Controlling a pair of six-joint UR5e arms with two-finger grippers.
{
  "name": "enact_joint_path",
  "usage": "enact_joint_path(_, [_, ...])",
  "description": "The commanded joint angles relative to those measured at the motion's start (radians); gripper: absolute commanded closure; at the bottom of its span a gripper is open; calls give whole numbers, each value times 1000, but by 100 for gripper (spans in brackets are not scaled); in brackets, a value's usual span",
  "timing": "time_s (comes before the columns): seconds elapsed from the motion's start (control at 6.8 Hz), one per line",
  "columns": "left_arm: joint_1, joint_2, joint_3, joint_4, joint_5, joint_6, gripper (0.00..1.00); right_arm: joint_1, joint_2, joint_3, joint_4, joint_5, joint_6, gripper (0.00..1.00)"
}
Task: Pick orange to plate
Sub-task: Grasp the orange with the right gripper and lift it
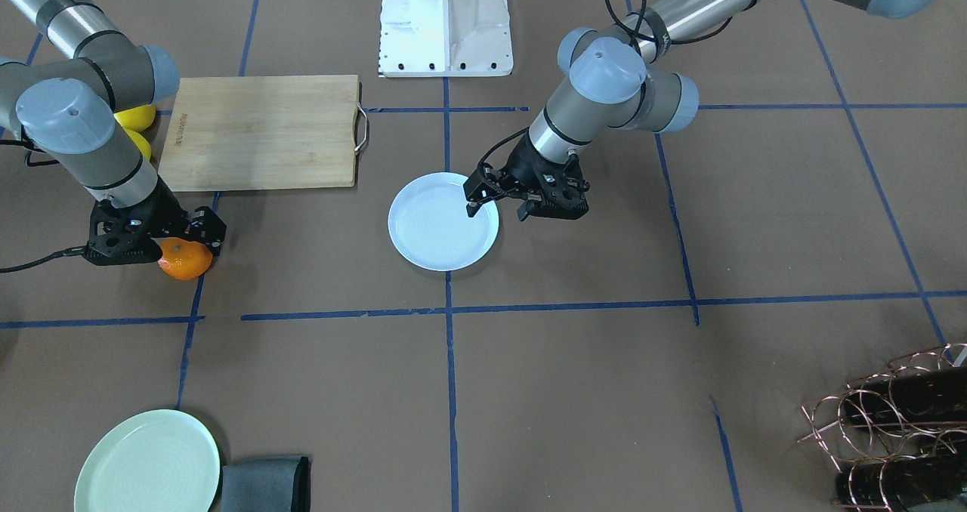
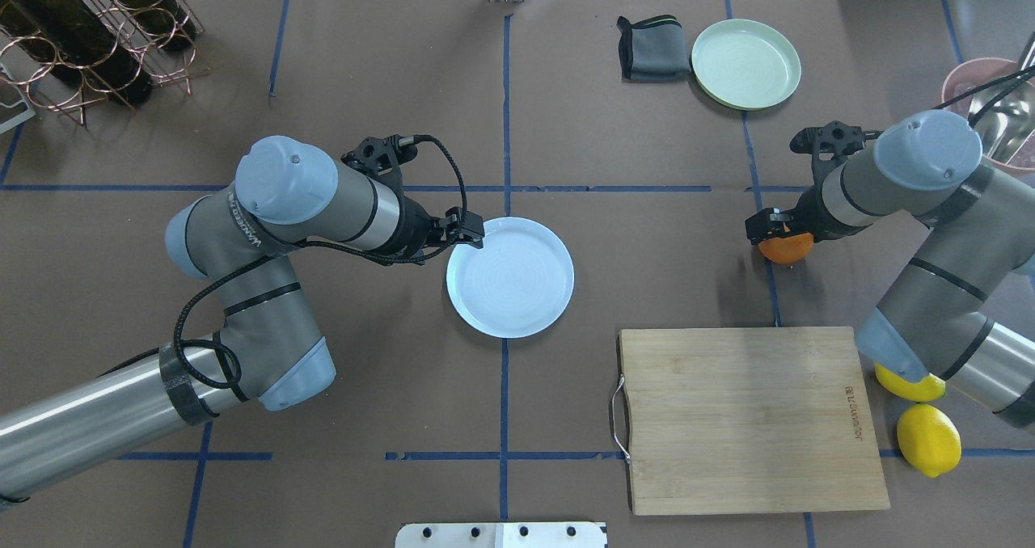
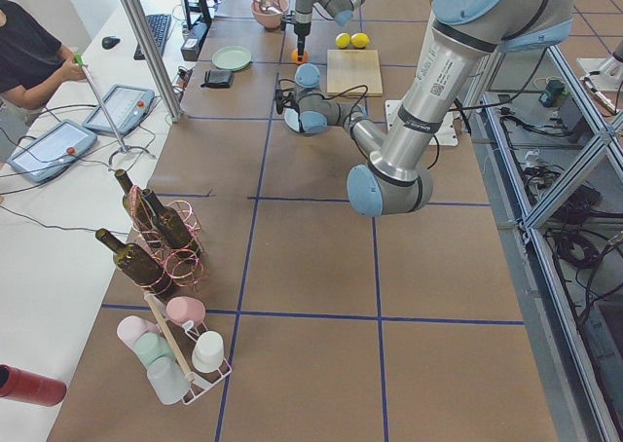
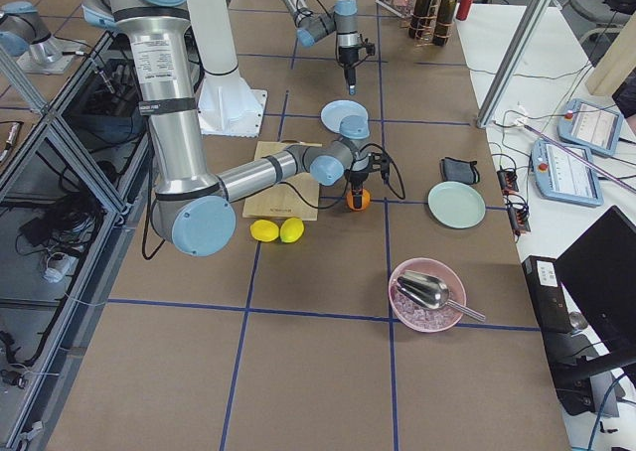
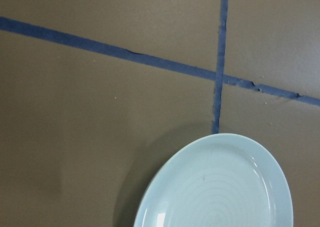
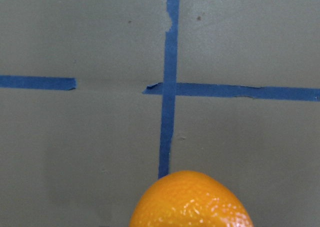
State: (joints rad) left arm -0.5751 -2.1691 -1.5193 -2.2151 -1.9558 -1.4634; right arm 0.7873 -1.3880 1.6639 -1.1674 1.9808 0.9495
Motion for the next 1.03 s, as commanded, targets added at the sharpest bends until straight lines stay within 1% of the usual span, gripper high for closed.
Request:
enact_joint_path(0.0, [0, 0, -1, 0, 0, 0, 1, -11, 0, 2, 0, -31, 0, 47])
enact_joint_path(0.15, [0, 0, -15, 0, 0, 0, 1, -13, 10, 8, -6, -27, 2, 99])
enact_joint_path(0.29, [-6, 14, -63, 0, 0, -2, 1, -13, 15, 14, -8, -22, 3, 100])
enact_joint_path(0.44, [-66, 20, -137, 0, -9, -5, 1, -19, 56, 61, -18, -16, 70, 100])
enact_joint_path(0.59, [-130, 49, -191, 0, -33, 0, 1, -57, 140, 66, -49, -17, 174, 100])
enact_joint_path(0.74, [-226, 104, -214, -3, -161, 12, 1, -147, 217, 59, -52, -54, 295, 100])
enact_joint_path(0.88, [-288, 154, -247, -29, -261, 41, 1, -239, 278, 54, -54, -130, 399, 100])
